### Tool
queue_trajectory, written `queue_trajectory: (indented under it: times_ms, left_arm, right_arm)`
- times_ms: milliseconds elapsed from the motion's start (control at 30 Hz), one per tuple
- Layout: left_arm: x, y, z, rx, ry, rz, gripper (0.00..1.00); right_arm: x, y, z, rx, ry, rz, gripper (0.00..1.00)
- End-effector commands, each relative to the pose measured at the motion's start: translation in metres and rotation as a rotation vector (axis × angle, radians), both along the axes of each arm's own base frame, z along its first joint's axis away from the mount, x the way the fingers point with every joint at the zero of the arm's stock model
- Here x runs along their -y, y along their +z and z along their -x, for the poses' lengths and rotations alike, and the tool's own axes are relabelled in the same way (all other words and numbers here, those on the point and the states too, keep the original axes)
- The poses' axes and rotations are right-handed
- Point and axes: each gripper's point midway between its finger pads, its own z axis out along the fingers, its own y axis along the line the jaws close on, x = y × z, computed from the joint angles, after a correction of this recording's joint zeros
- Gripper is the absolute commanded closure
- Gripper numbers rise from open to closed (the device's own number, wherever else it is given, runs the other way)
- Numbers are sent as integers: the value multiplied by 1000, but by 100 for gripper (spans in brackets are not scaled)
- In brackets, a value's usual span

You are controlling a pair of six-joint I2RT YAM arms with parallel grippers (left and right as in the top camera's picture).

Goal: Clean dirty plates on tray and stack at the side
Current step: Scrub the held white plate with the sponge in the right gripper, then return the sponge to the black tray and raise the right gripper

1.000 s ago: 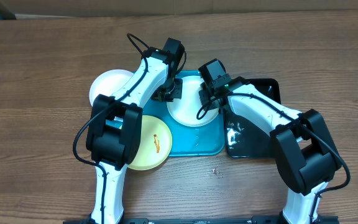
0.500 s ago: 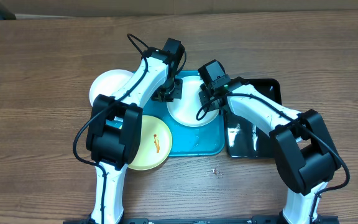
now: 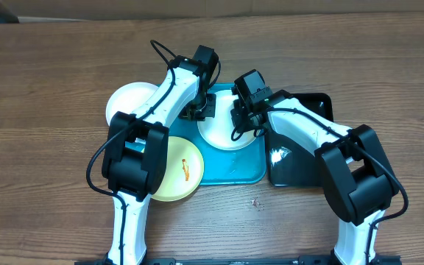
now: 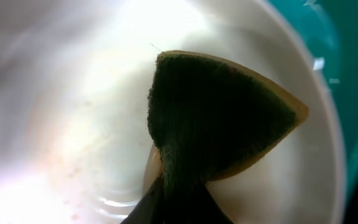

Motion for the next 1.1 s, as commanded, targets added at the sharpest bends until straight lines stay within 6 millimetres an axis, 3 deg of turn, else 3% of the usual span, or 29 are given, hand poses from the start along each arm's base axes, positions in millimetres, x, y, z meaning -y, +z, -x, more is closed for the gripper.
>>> queue_trajectory:
  times_ms: [0,133,233,300,400,500,667,800,933,1067]
  left_arm:
    - [-1,-8,7,-34,5,-4,96]
    - [-1,-8,7,-34,5,-5,96]
    - [-1,-8,7,-34,5,-5,96]
    - [-1,-8,7,-34,4,-5,96]
    - [-1,-8,8,-37,5,-6,96]
    - [-1,-8,7,-37,5,-6,95]
    - [-1,-8,7,-36,5,-6,94]
    - [-1,-8,7,-34,5,-5,92]
    - [-1,-8,6,-33,5,-4,91]
    - [-1,-8,7,-33,5,-4,90]
  right_arm:
    - [-30,-14,24,-126,77,-138,89]
    - [-46,6,19,-142,107,-262,92]
    - [-61,53,4,-132,152,-450,94]
    - [-61,93,-10,-105,173,-564,95]
    - [-40,138,-29,-60,143,-613,96]
    - [1,154,-39,-42,35,-532,96]
    - [87,136,-24,-116,-200,-266,96]
    - [140,109,12,-266,-321,-56,96]
    - [152,83,44,-383,-341,13,96]
    - [152,46,54,-395,-361,38,96]
